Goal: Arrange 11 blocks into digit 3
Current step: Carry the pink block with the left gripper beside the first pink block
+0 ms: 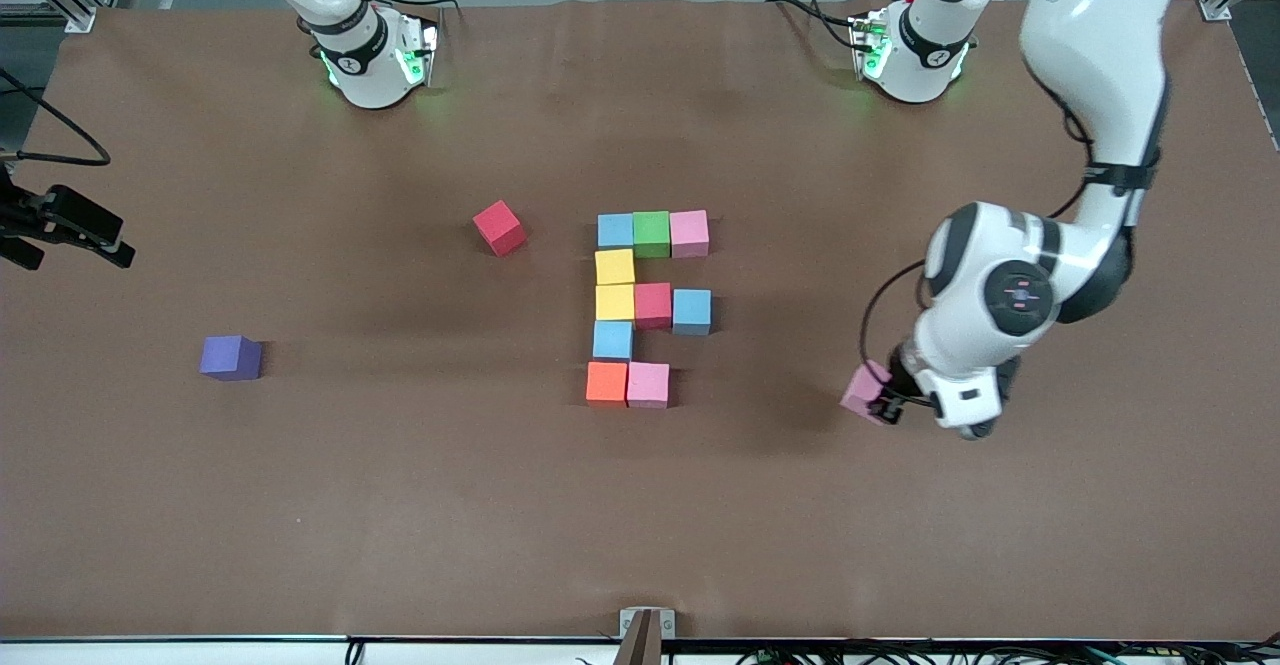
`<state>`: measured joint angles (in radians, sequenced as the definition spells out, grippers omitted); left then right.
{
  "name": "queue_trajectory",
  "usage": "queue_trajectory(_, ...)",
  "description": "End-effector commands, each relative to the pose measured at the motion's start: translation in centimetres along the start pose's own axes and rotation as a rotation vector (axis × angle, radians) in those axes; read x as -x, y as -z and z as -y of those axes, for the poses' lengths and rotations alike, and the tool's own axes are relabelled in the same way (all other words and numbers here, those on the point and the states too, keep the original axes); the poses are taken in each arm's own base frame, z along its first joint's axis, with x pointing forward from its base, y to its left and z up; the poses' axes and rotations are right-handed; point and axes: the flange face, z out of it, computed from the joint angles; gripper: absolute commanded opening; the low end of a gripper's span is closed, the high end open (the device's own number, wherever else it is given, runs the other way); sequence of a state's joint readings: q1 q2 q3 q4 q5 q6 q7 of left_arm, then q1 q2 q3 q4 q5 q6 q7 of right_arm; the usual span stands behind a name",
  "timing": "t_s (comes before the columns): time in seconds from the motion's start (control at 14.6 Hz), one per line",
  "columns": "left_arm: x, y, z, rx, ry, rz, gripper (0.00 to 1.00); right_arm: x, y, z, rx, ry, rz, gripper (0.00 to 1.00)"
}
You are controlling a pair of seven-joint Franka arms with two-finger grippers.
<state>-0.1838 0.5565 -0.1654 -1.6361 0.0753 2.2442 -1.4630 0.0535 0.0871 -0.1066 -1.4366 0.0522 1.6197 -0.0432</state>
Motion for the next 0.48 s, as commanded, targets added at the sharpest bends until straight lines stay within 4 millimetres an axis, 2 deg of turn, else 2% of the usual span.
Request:
queue_trajectory(0.0, 3.0, -2.6, -3.5, -0.043, 0.158, 0.015, 0.06, 0.4, 0.0, 0.2, 0.010, 0.005, 0.001, 1.00)
queue_trajectory(0.14, 3.4, -2.9, -5.0, -0.058, 0.263, 0.037, 0.06, 0.4, 0.0, 0.2, 0.010, 0.005, 0.001, 1.00)
queue_trajectory(0.27, 5.4, -2.8, -5.5, -0.054, 0.330, 0.060, 0.06, 0.4, 0.0, 0.2, 0.010, 0.005, 0.001, 1.00)
queue_trajectory(0.41, 8.1, -4.0, -5.7, -0.066, 0.371, 0.063, 0.06, 0.4, 0.0, 0.2, 0.010, 0.005, 0.001, 1.00)
